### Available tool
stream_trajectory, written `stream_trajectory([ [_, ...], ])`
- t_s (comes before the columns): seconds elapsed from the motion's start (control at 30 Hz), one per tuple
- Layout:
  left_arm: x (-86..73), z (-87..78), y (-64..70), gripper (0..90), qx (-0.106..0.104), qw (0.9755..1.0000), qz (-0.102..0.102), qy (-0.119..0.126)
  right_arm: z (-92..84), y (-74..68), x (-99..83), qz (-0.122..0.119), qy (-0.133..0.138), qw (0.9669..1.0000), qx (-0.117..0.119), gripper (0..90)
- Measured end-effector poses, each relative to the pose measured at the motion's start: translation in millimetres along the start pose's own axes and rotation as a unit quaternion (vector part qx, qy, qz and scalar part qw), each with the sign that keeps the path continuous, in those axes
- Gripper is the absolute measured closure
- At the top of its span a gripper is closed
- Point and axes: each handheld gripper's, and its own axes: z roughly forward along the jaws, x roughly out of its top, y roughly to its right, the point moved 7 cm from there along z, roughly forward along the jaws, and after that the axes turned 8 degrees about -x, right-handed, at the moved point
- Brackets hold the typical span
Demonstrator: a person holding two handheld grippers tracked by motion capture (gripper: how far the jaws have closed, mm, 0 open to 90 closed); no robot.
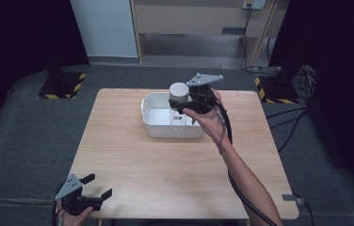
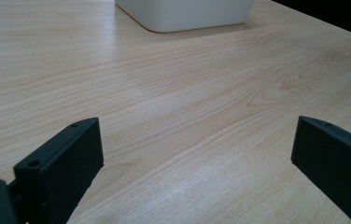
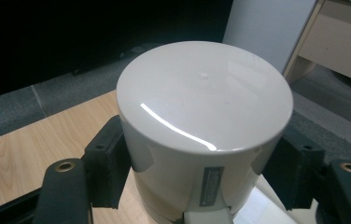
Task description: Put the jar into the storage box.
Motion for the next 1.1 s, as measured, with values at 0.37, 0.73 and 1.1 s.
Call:
stream_trajectory([
  [0.37,-0.1,-0.3,0.0,0.9,0.0,1.0,0.0,0.0,23.6,15.3,6.7,0.012,-0.006,0.9997,-0.022,31.7],
  [0.73,-0.5,-0.7,0.0,0.9,0.0,1.0,-0.002,0.001,57.8,35.3,0.5,0.03,-0.01,0.9985,-0.044,31.7],
  [1.1,-0.8,-0.8,0.1,0.9,-0.001,1.0,-0.002,0.001,81.6,46.3,-12.7,0.044,-0.017,0.9974,-0.054,31.7],
])
